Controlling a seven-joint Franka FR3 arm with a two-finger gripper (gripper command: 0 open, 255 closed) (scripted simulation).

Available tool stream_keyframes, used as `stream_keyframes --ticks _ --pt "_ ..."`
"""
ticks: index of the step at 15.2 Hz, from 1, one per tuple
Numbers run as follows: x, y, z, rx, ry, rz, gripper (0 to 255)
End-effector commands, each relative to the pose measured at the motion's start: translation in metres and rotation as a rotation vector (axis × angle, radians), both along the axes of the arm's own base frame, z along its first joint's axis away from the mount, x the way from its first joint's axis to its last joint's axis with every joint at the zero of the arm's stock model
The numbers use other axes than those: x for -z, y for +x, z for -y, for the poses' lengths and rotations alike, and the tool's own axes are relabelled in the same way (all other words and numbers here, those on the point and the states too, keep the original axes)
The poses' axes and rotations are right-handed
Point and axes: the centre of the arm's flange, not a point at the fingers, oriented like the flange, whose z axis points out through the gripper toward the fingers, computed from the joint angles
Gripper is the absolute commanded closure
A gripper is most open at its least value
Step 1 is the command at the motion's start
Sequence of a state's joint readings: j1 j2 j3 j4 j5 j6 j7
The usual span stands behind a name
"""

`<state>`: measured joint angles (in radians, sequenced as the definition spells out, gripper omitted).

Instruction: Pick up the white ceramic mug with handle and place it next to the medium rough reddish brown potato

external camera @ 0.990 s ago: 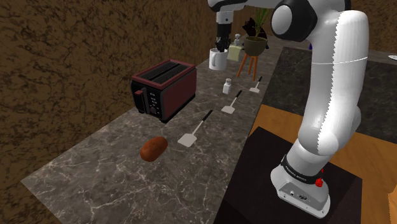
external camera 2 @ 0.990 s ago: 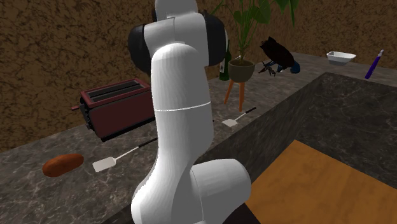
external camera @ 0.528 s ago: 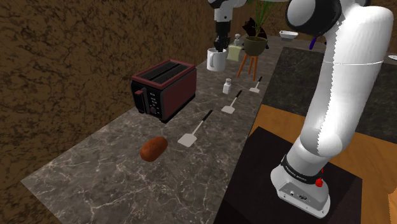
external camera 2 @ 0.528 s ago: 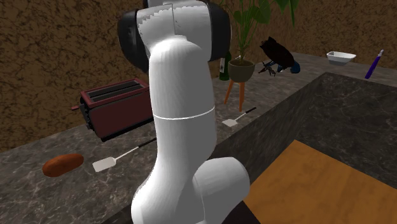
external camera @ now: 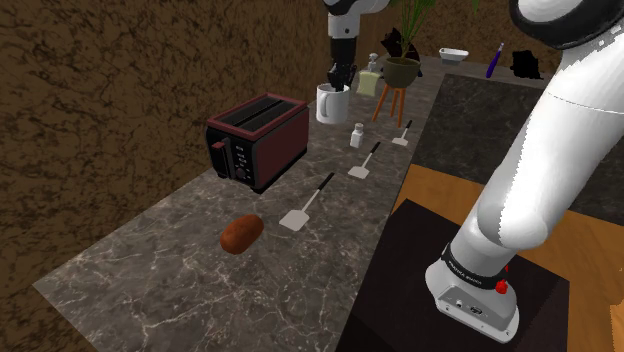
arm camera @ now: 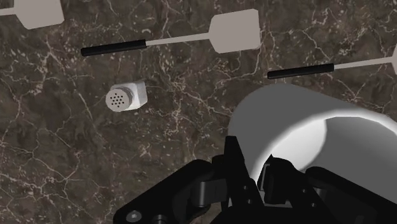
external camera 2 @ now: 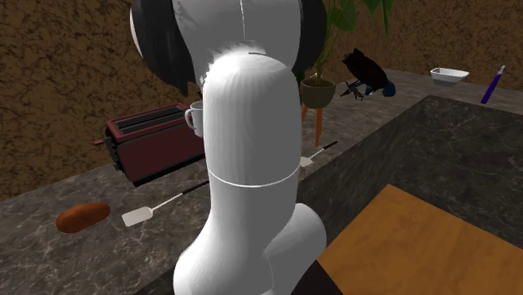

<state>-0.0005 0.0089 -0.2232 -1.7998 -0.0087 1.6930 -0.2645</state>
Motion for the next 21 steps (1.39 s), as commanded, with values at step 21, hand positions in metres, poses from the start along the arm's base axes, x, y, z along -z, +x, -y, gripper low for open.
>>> stream_keyframes --ticks 21 --pt "0.001 -0.114 -0.266 0.001 0.0 0.0 255"
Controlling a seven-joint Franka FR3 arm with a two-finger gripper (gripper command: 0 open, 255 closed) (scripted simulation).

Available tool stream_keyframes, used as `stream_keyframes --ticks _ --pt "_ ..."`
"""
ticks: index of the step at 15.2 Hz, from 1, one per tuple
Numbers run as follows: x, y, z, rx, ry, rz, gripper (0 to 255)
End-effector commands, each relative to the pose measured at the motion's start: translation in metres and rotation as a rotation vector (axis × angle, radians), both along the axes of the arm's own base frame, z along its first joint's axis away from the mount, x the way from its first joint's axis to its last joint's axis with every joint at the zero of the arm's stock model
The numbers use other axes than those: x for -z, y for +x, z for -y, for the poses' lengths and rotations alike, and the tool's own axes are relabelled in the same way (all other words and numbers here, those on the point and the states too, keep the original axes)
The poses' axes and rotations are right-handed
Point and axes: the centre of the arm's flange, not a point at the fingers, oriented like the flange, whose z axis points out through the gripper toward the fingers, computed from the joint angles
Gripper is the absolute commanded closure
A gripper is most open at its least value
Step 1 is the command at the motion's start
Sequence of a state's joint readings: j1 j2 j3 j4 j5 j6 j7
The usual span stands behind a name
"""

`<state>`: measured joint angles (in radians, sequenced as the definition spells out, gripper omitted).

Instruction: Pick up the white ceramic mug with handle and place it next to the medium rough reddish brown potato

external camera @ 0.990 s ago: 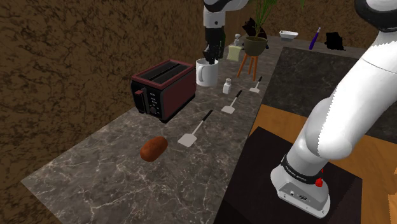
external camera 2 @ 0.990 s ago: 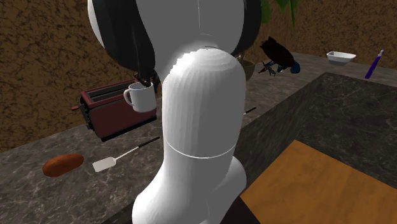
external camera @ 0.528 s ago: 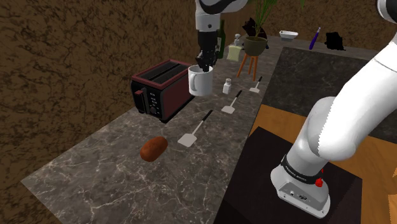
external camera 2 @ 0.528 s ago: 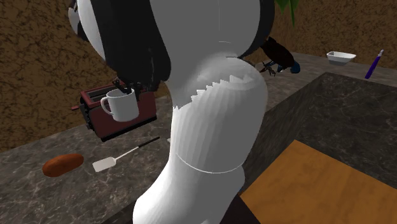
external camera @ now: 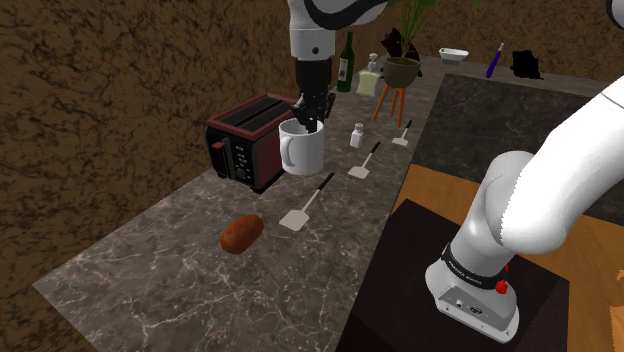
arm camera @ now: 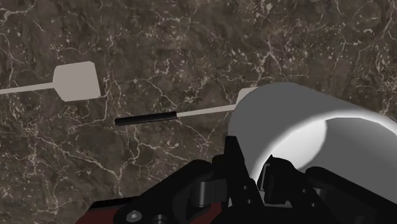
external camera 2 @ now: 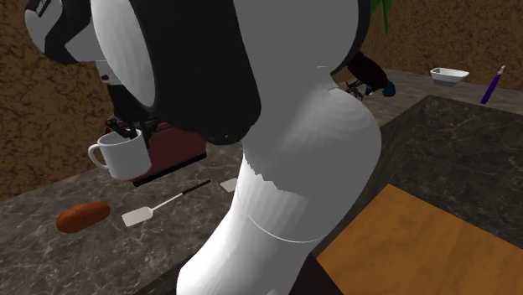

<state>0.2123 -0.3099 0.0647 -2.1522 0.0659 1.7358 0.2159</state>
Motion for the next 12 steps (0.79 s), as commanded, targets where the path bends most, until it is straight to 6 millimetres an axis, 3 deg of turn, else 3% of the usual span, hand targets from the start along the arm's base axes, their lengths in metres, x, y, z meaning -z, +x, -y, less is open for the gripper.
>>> stream_keyframes --ticks 1,12 --pt "-0.001 -0.011 -0.024 0.002 0.0 0.0 255" --pt "-0.001 -0.068 -0.158 0.002 0.0 0.0 255"
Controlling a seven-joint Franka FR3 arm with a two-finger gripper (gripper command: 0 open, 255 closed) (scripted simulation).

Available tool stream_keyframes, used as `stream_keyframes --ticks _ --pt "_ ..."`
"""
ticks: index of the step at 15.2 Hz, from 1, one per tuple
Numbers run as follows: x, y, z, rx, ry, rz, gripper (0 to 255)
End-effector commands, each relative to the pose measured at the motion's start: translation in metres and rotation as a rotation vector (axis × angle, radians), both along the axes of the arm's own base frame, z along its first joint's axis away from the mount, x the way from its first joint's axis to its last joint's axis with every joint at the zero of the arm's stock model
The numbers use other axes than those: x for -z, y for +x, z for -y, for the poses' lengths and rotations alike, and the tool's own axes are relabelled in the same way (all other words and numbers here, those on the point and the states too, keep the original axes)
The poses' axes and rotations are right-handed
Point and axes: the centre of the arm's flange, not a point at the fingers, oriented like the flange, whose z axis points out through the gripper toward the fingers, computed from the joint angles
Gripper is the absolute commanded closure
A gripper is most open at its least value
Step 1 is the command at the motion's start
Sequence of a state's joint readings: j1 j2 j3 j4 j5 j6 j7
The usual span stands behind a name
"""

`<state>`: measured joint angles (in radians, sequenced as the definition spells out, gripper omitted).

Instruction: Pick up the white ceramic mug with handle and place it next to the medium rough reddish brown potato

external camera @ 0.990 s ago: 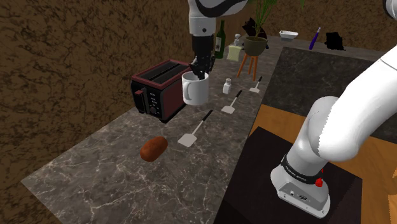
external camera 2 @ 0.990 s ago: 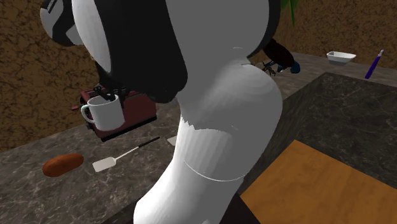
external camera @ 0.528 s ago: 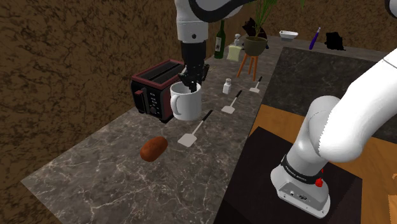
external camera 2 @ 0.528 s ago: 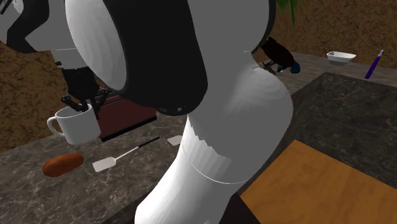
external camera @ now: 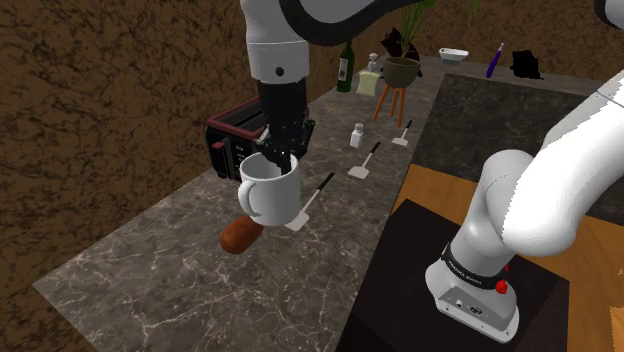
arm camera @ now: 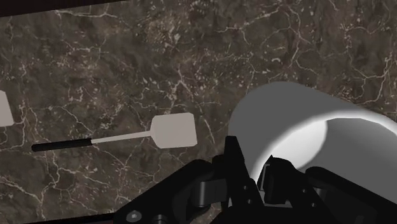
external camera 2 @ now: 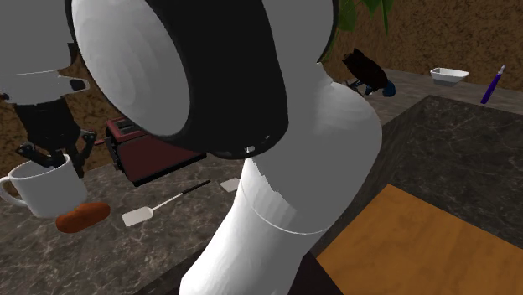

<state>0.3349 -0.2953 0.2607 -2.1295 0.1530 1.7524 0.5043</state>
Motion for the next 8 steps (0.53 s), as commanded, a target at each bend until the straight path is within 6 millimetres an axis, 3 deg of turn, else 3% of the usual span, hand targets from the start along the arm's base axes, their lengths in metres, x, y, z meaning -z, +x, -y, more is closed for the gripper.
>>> stream_keyframes --ticks 1,7,8 --pt "0.0 -0.011 -0.024 0.002 0.0 0.0 255" --pt "-0.001 -0.042 -0.098 0.002 0.0 0.0 255" --pt "0.005 -0.042 -0.098 0.002 0.0 0.0 255"
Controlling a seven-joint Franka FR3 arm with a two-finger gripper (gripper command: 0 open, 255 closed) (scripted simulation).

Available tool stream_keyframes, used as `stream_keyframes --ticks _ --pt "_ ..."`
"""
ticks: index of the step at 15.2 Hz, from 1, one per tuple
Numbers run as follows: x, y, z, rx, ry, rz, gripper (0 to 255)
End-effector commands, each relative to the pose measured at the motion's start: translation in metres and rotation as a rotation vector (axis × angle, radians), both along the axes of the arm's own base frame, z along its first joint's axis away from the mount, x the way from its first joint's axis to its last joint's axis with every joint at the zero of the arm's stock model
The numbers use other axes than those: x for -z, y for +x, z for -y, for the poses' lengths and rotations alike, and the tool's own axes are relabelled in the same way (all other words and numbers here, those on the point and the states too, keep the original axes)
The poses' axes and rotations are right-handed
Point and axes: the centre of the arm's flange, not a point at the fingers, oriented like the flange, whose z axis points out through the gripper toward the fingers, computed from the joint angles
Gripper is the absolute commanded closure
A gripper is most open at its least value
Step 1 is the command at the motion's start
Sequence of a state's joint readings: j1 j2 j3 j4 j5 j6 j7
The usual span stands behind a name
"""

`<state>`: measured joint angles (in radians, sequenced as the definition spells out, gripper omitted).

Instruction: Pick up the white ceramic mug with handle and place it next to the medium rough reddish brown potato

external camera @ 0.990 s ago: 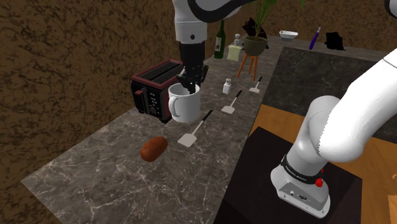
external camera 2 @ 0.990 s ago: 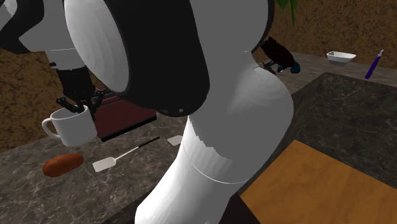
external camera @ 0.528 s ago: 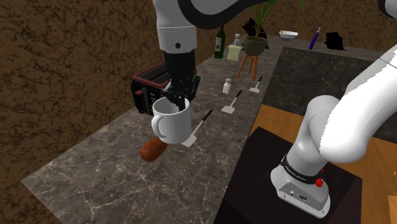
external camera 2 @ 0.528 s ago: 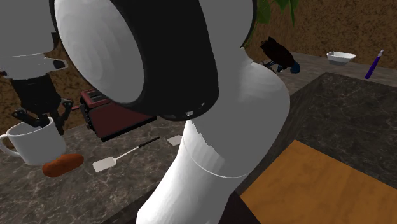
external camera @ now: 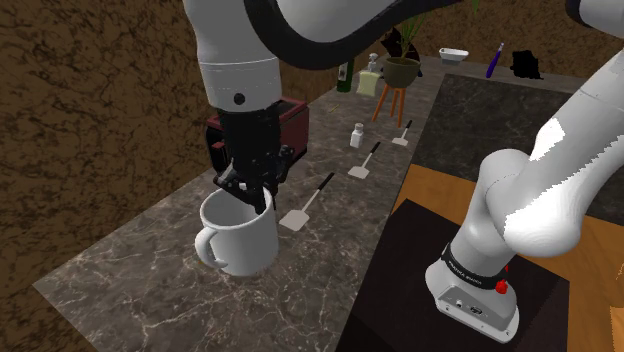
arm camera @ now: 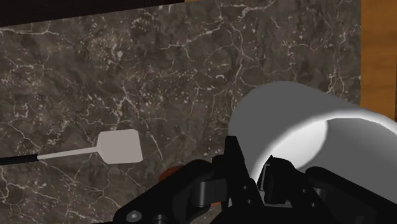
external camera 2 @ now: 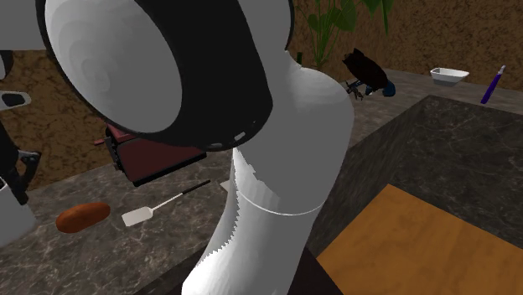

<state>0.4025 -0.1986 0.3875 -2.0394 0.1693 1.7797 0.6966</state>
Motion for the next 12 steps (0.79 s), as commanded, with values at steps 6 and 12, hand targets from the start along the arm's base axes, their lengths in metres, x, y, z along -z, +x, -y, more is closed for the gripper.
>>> stream_keyframes --ticks 6,12 --pt "0.032 -0.004 -0.005 0.002 0.001 0.0 255" --pt "0.064 -0.004 -0.005 0.002 0.001 0.0 255"
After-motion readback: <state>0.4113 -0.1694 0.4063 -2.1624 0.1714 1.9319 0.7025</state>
